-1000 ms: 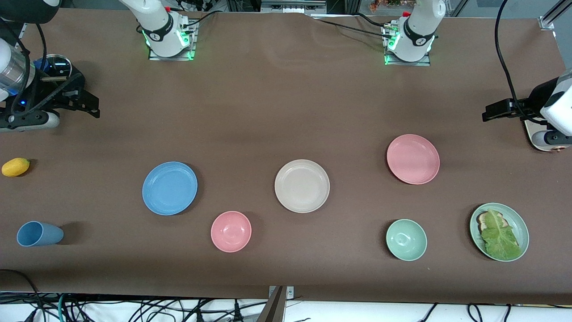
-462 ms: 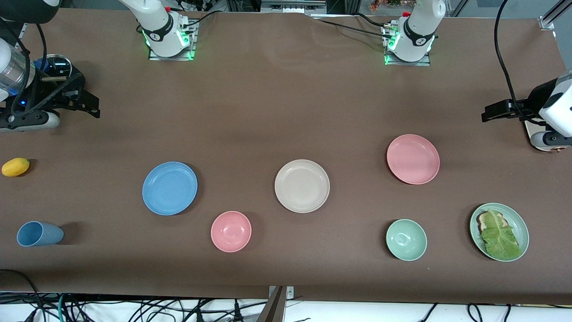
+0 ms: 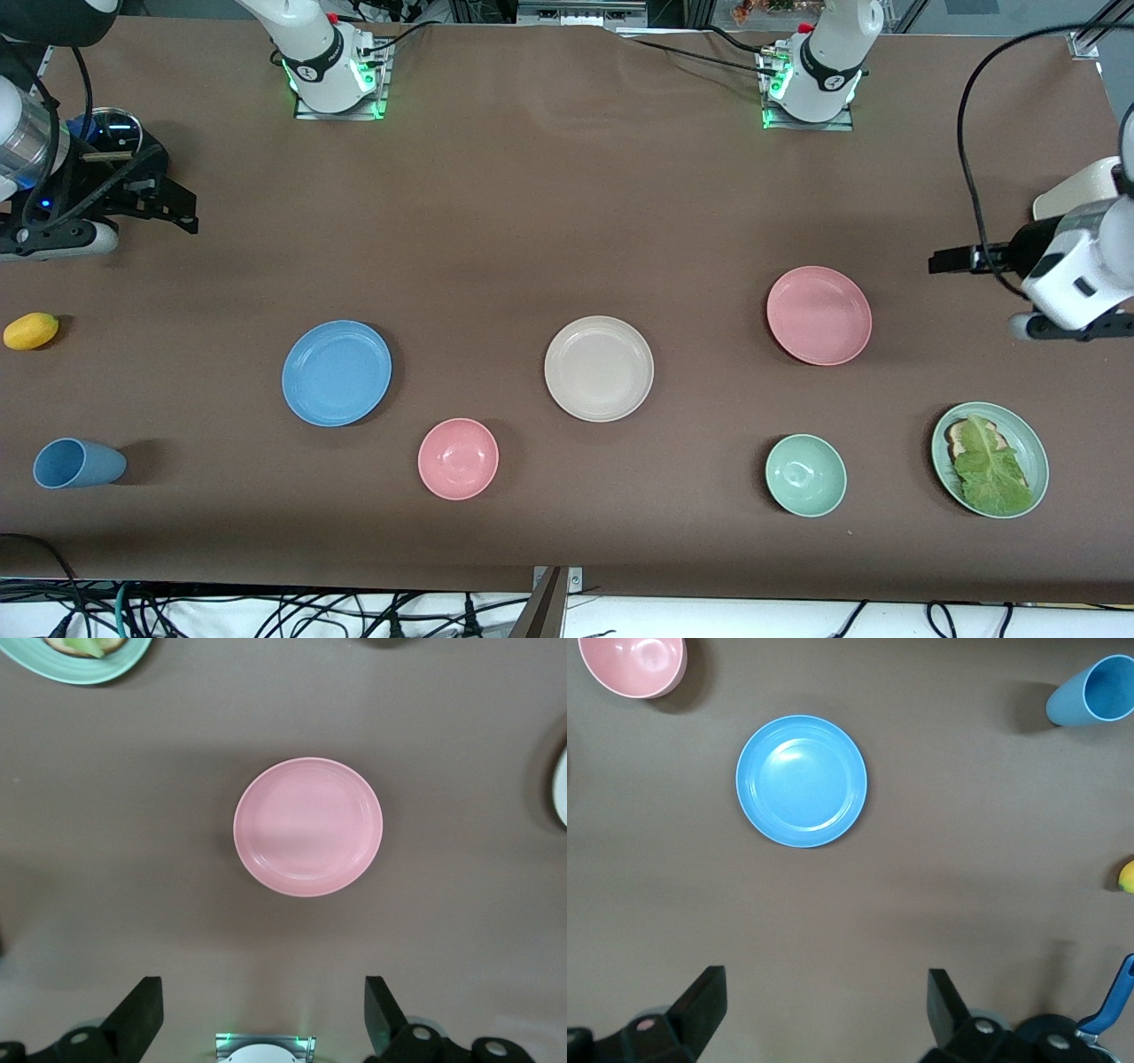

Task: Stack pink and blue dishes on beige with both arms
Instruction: 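Reach the left gripper to the pink plate rim and grasp it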

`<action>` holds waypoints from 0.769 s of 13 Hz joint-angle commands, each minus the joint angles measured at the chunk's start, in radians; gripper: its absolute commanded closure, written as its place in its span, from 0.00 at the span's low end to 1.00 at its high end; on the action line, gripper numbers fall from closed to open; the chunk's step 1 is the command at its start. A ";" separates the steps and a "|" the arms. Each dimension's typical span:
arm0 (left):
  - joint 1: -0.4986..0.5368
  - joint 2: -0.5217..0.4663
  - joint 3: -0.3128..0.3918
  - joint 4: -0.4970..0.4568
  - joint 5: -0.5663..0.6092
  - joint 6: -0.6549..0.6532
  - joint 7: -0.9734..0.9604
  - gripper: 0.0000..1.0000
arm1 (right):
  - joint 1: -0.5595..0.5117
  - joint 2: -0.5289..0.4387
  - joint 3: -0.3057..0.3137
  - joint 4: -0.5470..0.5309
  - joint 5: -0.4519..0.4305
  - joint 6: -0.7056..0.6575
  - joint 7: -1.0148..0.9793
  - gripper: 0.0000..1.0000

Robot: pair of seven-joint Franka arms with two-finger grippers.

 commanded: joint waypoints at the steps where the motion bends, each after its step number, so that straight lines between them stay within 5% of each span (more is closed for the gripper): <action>1: 0.003 0.097 0.001 0.032 -0.017 0.052 -0.002 0.00 | -0.006 0.003 0.005 0.017 0.009 -0.015 0.013 0.00; 10: -0.012 0.262 -0.007 0.008 0.000 0.161 0.008 0.00 | -0.007 0.003 0.005 0.017 0.009 -0.014 0.013 0.00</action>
